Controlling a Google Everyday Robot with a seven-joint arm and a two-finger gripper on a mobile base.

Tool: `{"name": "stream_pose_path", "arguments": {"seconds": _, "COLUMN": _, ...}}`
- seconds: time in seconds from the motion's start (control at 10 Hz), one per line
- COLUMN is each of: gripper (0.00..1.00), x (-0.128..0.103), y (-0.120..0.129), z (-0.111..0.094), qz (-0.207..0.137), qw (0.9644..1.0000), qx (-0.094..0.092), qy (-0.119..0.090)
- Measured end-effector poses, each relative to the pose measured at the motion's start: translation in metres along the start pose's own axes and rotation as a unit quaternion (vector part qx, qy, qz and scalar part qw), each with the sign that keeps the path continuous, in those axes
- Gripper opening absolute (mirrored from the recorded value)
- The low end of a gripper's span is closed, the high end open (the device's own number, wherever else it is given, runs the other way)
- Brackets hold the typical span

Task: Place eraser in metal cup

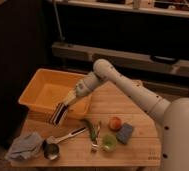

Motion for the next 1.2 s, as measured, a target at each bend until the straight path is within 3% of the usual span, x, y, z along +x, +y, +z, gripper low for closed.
{"name": "stream_pose_path", "arguments": {"seconds": 0.2, "gripper": 0.00, "x": 0.010, "y": 0.048, "z": -0.008, "qz": 0.041, "qw": 0.9974, "qx": -0.057, "qy": 0.015}}
{"name": "stream_pose_path", "arguments": {"seconds": 0.4, "gripper": 0.07, "x": 0.016, "y": 0.061, "z": -0.007, "qz": 0.025, "qw": 0.9933, "qx": -0.111, "qy": 0.021}}
{"name": "stream_pose_path", "arguments": {"seconds": 0.5, "gripper": 0.21, "x": 0.017, "y": 0.060, "z": -0.007, "qz": -0.002, "qw": 0.9916, "qx": -0.127, "qy": 0.025}}
{"name": "stream_pose_path", "arguments": {"seconds": 0.7, "gripper": 0.35, "x": 0.016, "y": 0.054, "z": -0.005, "qz": -0.019, "qw": 0.9906, "qx": -0.133, "qy": 0.028}}
{"name": "stream_pose_path", "arguments": {"seconds": 0.9, "gripper": 0.61, "x": 0.017, "y": 0.043, "z": -0.005, "qz": -0.036, "qw": 0.9899, "qx": -0.133, "qy": 0.035}}
{"name": "stream_pose_path", "arguments": {"seconds": 1.0, "gripper": 0.69, "x": 0.019, "y": 0.037, "z": -0.011, "qz": -0.040, "qw": 0.9906, "qx": -0.125, "qy": 0.042}}
{"name": "stream_pose_path", "arguments": {"seconds": 1.2, "gripper": 0.80, "x": 0.023, "y": 0.029, "z": -0.035, "qz": -0.040, "qw": 0.9948, "qx": -0.072, "qy": 0.059}}
